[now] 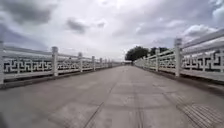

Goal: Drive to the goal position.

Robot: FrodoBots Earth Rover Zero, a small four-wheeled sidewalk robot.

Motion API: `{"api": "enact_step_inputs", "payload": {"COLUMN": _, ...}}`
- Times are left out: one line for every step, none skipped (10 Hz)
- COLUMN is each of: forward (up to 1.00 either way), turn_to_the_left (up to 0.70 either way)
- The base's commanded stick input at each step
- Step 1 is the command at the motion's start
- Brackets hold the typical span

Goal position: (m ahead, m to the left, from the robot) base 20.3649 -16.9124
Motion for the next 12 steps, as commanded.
{"api": "enact_step_inputs", "payload": {"forward": 0.7, "turn_to_the_left": 0.0}}
{"api": "enact_step_inputs", "payload": {"forward": 0.7, "turn_to_the_left": 0.0}}
{"api": "enact_step_inputs", "payload": {"forward": 0.7, "turn_to_the_left": 0.0}}
{"api": "enact_step_inputs", "payload": {"forward": 0.7, "turn_to_the_left": 0.0}}
{"api": "enact_step_inputs", "payload": {"forward": 0.7, "turn_to_the_left": 0.0}}
{"api": "enact_step_inputs", "payload": {"forward": 0.7, "turn_to_the_left": 0.0}}
{"api": "enact_step_inputs", "payload": {"forward": 0.7, "turn_to_the_left": 0.0}}
{"api": "enact_step_inputs", "payload": {"forward": 0.7, "turn_to_the_left": 0.0}}
{"api": "enact_step_inputs", "payload": {"forward": 0.7, "turn_to_the_left": 0.0}}
{"api": "enact_step_inputs", "payload": {"forward": 0.7, "turn_to_the_left": 0.0}}
{"api": "enact_step_inputs", "payload": {"forward": 0.7, "turn_to_the_left": 0.0}}
{"api": "enact_step_inputs", "payload": {"forward": 0.7, "turn_to_the_left": 0.0}}
